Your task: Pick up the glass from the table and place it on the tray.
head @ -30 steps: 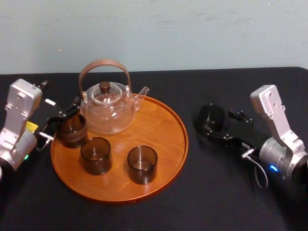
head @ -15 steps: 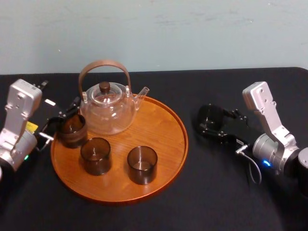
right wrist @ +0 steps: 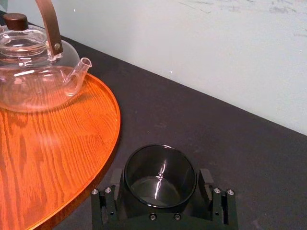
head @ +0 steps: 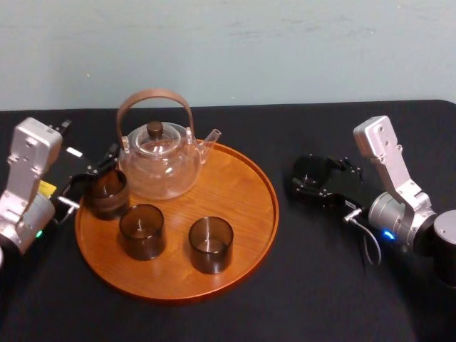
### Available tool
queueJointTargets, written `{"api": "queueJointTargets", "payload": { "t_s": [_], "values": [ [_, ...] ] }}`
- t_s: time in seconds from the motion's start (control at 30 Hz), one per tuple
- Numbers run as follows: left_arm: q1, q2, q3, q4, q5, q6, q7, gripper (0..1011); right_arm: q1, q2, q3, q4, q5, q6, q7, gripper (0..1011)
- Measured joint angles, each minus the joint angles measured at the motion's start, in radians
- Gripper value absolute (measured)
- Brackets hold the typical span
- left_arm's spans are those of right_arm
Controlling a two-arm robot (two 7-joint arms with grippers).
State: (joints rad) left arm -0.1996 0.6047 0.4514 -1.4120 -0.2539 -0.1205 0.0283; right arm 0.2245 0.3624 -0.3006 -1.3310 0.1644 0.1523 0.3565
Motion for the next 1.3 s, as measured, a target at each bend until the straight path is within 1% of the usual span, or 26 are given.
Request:
{"api": "queueJointTargets", "payload": {
  "t_s": [0.57,0.6,0.63,0.77,1.3],
  "values": [
    [0.0,0.0,0.0,0.0,0.0,0.0,0.0,1001,0.002,-0.001,0.001,0.002,-0.001,-0.001,-0.002,1003],
    [0.0,0.0,0.0,0.0,0.0,0.0,0.0,1001,0.002,-0.001,0.001,0.002,-0.001,-0.001,-0.002,993],
    [0.0,0.0,0.0,0.0,0.0,0.0,0.0,1001,0.002,-0.001,0.001,0.002,-0.001,-0.001,-0.002,960],
    [0.0,0.0,0.0,0.0,0.0,0.0,0.0,1001,0.002,-0.001,0.001,0.002,-0.001,-0.001,-0.002,905],
    [0.0,0.0,0.0,0.0,0.0,0.0,0.0,1001,0.001,0.0,0.001,0.001,0.0,-0.001,-0.002,905]
  ]
}}
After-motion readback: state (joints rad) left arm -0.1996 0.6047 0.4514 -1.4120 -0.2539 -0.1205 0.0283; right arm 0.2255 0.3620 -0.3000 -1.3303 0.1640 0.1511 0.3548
